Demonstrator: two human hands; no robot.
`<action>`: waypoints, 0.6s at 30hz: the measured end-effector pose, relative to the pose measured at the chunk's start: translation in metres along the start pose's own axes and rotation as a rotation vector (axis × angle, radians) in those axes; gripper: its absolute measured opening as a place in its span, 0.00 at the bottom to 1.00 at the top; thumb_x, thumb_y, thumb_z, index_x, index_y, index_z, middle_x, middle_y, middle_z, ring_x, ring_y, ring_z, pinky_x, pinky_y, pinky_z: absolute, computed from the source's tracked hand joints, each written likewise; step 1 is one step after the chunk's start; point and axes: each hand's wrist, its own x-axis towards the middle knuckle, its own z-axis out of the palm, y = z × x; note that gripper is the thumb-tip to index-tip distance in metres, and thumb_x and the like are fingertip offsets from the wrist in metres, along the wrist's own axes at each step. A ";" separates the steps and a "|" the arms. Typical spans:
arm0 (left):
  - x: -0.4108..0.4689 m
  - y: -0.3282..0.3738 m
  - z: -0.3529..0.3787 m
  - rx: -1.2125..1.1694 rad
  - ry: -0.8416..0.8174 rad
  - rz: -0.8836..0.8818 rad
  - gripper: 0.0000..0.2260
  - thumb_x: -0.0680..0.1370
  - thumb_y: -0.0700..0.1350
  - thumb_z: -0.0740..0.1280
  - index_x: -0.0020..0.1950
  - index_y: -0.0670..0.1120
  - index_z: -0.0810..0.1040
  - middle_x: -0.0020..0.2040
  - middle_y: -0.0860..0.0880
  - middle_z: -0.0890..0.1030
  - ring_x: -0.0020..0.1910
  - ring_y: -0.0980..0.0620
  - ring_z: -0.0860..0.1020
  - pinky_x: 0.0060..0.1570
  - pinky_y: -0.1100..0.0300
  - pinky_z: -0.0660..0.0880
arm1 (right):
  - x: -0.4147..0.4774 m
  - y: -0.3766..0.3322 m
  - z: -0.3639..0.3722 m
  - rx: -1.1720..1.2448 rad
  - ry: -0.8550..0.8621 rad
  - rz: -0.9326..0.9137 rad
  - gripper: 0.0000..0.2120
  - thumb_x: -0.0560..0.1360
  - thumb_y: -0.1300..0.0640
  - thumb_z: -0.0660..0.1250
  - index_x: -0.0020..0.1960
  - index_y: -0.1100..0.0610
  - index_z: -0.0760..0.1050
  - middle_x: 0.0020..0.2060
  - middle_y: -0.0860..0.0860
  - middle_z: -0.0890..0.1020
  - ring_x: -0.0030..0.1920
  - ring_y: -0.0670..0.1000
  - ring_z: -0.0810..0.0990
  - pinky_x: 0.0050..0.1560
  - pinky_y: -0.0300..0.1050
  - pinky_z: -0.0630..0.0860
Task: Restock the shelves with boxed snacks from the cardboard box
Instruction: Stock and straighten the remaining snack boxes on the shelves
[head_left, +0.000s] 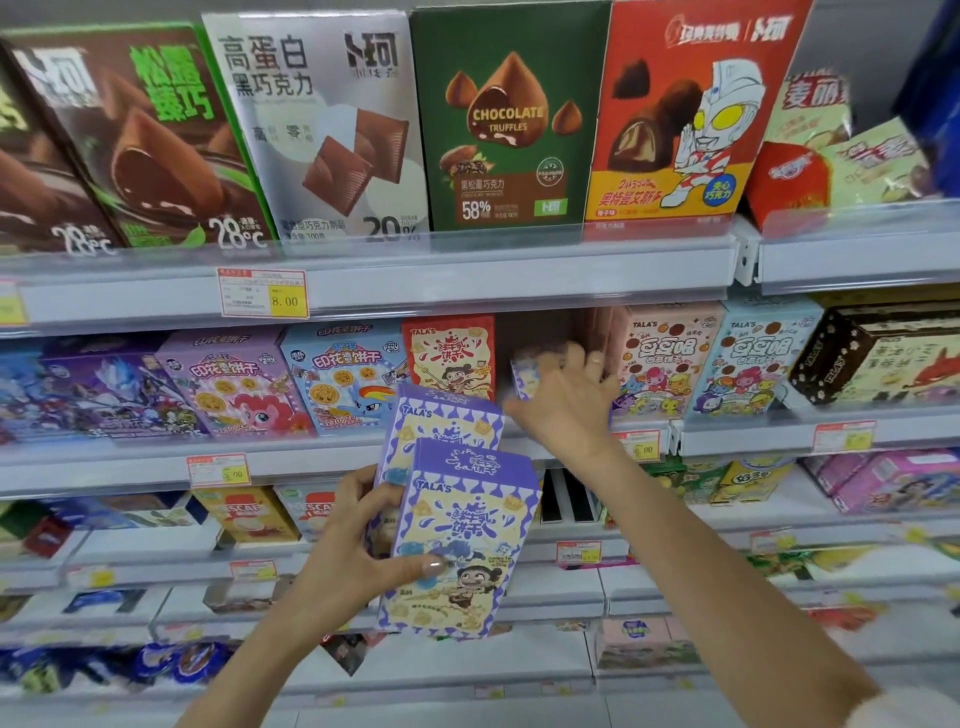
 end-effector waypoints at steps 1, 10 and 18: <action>0.001 0.001 0.000 -0.012 -0.005 0.002 0.26 0.52 0.73 0.72 0.47 0.70 0.76 0.60 0.58 0.66 0.58 0.68 0.69 0.45 0.74 0.73 | -0.009 0.004 0.000 0.027 0.007 0.008 0.35 0.71 0.36 0.64 0.69 0.57 0.66 0.70 0.58 0.61 0.70 0.61 0.57 0.67 0.57 0.57; 0.010 0.007 0.000 -0.057 -0.023 -0.002 0.27 0.51 0.72 0.73 0.47 0.68 0.76 0.59 0.56 0.67 0.56 0.66 0.72 0.43 0.73 0.74 | -0.046 0.015 0.025 0.285 0.255 0.120 0.34 0.65 0.44 0.75 0.66 0.56 0.70 0.67 0.67 0.62 0.67 0.66 0.61 0.63 0.57 0.61; 0.009 -0.003 -0.008 -0.041 -0.010 -0.030 0.18 0.60 0.58 0.78 0.45 0.67 0.76 0.58 0.57 0.67 0.54 0.65 0.72 0.44 0.75 0.71 | -0.063 0.016 0.031 0.502 0.274 0.165 0.40 0.62 0.46 0.78 0.69 0.51 0.64 0.64 0.60 0.61 0.64 0.60 0.61 0.63 0.53 0.64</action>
